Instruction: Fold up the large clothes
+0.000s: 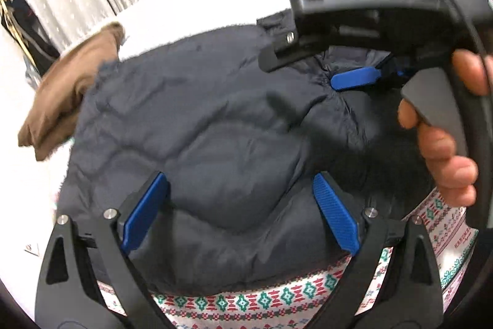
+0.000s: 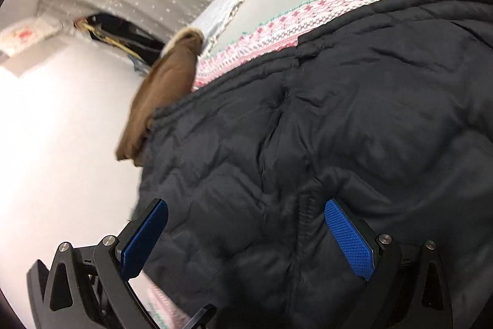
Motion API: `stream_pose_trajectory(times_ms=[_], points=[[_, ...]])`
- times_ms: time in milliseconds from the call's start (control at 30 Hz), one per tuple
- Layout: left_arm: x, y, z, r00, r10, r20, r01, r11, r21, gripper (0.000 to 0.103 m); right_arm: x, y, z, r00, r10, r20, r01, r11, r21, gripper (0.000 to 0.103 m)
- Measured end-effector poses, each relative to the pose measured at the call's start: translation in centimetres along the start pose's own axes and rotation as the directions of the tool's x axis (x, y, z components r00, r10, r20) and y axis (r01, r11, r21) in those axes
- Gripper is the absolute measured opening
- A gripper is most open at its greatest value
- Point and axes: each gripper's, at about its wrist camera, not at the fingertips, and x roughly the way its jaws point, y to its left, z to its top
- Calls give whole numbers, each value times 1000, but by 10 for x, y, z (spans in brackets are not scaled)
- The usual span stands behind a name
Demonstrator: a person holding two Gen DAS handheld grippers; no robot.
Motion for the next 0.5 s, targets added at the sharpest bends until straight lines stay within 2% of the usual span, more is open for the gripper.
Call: stream_pose_trajectory(times_ms=[167,267,400,500], points=[[-7,13,3,1000,5,30,-5,1000,-8,96,21,0,-3,995,-94,-15,93,995,-36,103],[-12,19,4,999,-5,35,6,1000,-18,96,16,7,-4,994,-105,17,106,994,-18,103],[-11,20,3,999,-1,39,1,1000,-5,96,-32,10,-14,988,-130,85,131,991,-6,103],[-14,14,2,999,15,45,-15,1000,-4,96,-81,-12,-23,967,-196,163,191,980,46,103]])
